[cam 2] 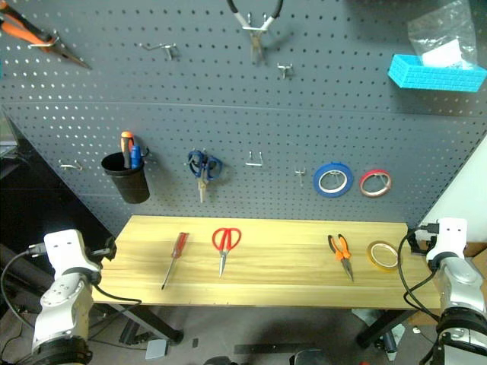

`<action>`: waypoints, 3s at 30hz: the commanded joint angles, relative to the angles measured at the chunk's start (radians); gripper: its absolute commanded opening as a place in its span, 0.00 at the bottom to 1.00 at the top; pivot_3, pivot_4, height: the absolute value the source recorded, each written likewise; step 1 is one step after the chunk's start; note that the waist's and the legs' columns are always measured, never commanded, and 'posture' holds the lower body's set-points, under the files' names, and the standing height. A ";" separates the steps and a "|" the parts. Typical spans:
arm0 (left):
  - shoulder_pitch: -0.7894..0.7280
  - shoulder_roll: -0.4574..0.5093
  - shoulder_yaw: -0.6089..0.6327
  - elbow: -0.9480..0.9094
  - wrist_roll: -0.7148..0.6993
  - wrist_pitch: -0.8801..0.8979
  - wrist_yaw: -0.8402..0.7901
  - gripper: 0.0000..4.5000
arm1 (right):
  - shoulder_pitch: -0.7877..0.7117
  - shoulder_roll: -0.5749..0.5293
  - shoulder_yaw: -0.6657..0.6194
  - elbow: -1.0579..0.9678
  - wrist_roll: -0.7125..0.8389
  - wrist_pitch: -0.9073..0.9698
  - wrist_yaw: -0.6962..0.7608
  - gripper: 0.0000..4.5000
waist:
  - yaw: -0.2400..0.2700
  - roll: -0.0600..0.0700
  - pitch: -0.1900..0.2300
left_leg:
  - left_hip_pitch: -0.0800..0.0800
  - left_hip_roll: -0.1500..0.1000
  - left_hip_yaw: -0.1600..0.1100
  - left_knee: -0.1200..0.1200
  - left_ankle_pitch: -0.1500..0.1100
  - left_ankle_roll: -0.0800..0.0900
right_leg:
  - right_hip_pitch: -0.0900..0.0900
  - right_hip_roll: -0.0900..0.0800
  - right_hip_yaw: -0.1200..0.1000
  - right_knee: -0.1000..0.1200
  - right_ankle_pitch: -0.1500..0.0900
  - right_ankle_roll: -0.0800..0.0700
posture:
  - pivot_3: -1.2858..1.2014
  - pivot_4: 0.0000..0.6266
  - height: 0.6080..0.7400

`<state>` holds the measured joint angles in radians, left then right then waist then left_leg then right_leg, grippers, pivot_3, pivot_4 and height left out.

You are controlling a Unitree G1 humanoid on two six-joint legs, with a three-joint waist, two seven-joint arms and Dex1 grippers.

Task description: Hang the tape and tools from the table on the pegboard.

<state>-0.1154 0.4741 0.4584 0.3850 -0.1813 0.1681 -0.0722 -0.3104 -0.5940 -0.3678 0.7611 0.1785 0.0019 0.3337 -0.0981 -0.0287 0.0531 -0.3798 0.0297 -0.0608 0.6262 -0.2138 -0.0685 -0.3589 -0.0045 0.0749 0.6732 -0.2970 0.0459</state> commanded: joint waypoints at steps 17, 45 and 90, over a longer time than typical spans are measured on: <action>0.015 -0.014 0.080 -0.071 -0.072 0.082 0.057 0.98 | -0.003 -0.018 0.000 -0.071 0.017 0.022 0.039 1.00 | 0.002 0.000 0.002 | 0.000 0.000 0.000 0.000 0.000 0.000 | -0.001 0.000 0.000 0.000 0.000 0.000 | 0.50 0.03 1.00; -0.089 0.103 -0.434 -0.609 -0.129 0.259 -0.579 0.98 | 0.039 -0.090 0.180 -0.427 0.016 0.510 0.264 1.00 | 0.006 0.002 0.187 | -0.020 0.001 0.021 0.001 -0.001 0.002 | -0.030 0.002 0.023 0.006 0.005 0.011 | 0.48 0.47 1.00; -0.263 0.134 -0.570 -0.630 -0.187 0.387 -0.824 1.00 | 0.070 -0.216 0.241 -0.682 -0.217 0.507 0.314 0.03 | 0.015 0.002 0.285 | -0.044 -0.001 0.017 0.008 -0.003 0.005 | -0.049 -0.002 0.022 0.006 0.009 0.012 | 0.46 0.53 1.00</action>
<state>-0.3764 0.6064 -0.1304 -0.2216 -0.3529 0.5650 -0.8870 -0.2777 -0.7721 -0.0466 0.2698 -0.0572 0.4410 0.6534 -0.0830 -0.0266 0.3378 -0.4253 0.0286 -0.0437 0.6339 -0.2172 -0.0639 -0.4090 -0.0067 0.0966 0.6792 -0.2881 0.0582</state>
